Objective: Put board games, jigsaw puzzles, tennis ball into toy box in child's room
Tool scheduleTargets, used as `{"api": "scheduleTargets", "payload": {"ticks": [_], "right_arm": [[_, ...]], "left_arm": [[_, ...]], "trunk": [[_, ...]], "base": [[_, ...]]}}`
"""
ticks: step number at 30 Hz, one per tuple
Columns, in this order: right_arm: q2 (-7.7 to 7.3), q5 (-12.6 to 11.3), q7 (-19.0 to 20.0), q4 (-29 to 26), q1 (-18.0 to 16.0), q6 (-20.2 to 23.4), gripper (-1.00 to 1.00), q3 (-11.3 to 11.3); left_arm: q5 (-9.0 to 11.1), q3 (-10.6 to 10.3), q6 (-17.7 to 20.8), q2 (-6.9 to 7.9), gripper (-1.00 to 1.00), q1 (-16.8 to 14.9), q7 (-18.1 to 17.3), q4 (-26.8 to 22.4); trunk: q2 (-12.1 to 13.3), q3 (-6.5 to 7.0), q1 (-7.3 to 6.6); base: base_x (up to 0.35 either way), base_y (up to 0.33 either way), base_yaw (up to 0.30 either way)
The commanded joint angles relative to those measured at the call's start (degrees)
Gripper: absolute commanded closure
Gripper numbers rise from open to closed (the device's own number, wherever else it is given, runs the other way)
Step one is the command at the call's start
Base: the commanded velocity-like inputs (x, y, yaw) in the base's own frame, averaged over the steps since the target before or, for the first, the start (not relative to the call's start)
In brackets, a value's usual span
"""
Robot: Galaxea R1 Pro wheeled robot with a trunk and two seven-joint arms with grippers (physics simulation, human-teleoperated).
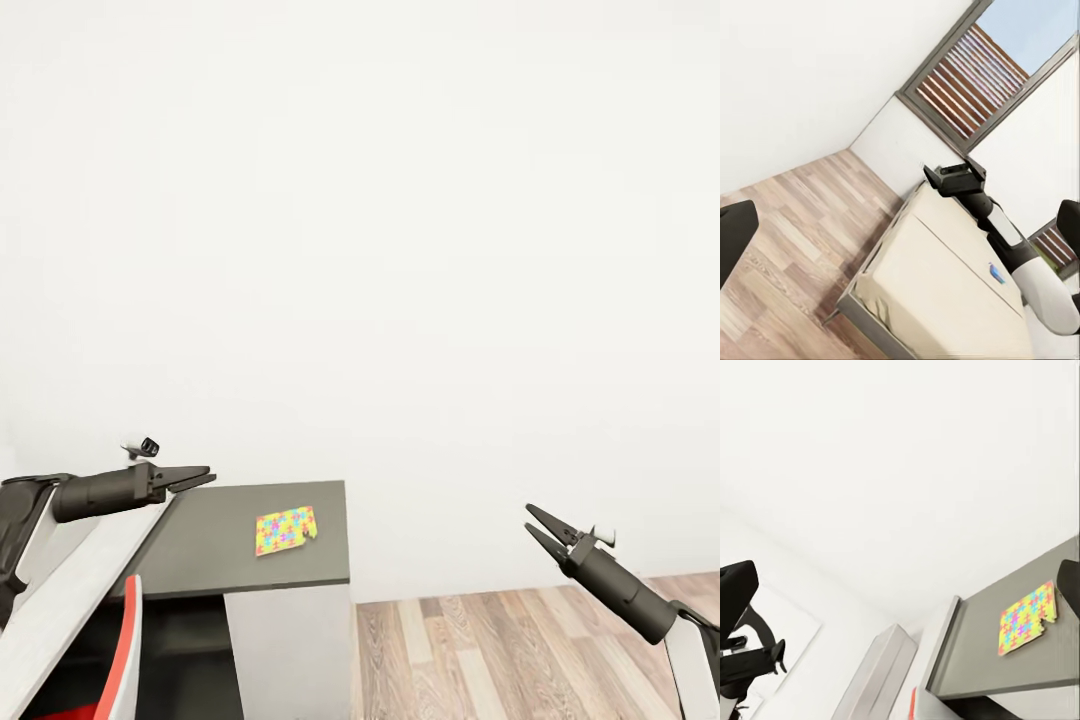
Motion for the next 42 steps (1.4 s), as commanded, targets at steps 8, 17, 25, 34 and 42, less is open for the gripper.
{"api": "scheduleTargets", "payload": {"ticks": [8, 17, 25, 34, 42], "right_arm": [[0.06, -0.07, 0.07, 0.07, -0.04, 0.25, -1.0, -0.04], [-0.15, -0.07, 0.11, 1.11, -0.04, 0.25, -1.0, -0.07], [-0.06, -0.07, 0.11, 1.21, -0.04, 0.24, -1.0, -1.64], [-0.02, -0.07, 0.11, 1.26, -0.04, 0.24, -1.0, -1.99], [-0.24, -0.07, 0.07, 1.26, -0.04, 0.33, -1.0, -2.08]], "left_arm": [[0.01, -0.04, 0.61, 0.03, -1.0, 0.01, -0.18, -0.01], [-0.06, 0.03, 0.61, -0.01, -1.0, 0.01, -0.18, -0.01], [-0.07, -0.02, 0.61, -0.01, -1.0, 0.02, -0.18, -0.01], [-0.08, -0.04, 0.61, -0.01, -1.0, 0.01, -0.18, -0.01], [-0.08, 0.02, 0.61, -0.01, -1.0, 0.02, -0.11, -0.01]], "trunk": [[-0.04, 0.3, 0.0], [-0.04, 0.69, 0.0], [-0.04, 1.06, 0.0], [-0.04, 1.48, 0.0], [-0.04, 1.85, 0.0]], "base": [[-0.216, 0.0, -0.266], [-0.055, 0.0, -0.266], [-0.195, 0.0, -0.266], [-0.228, 0.0, -0.266], [-0.202, -0.073, -0.266]]}}
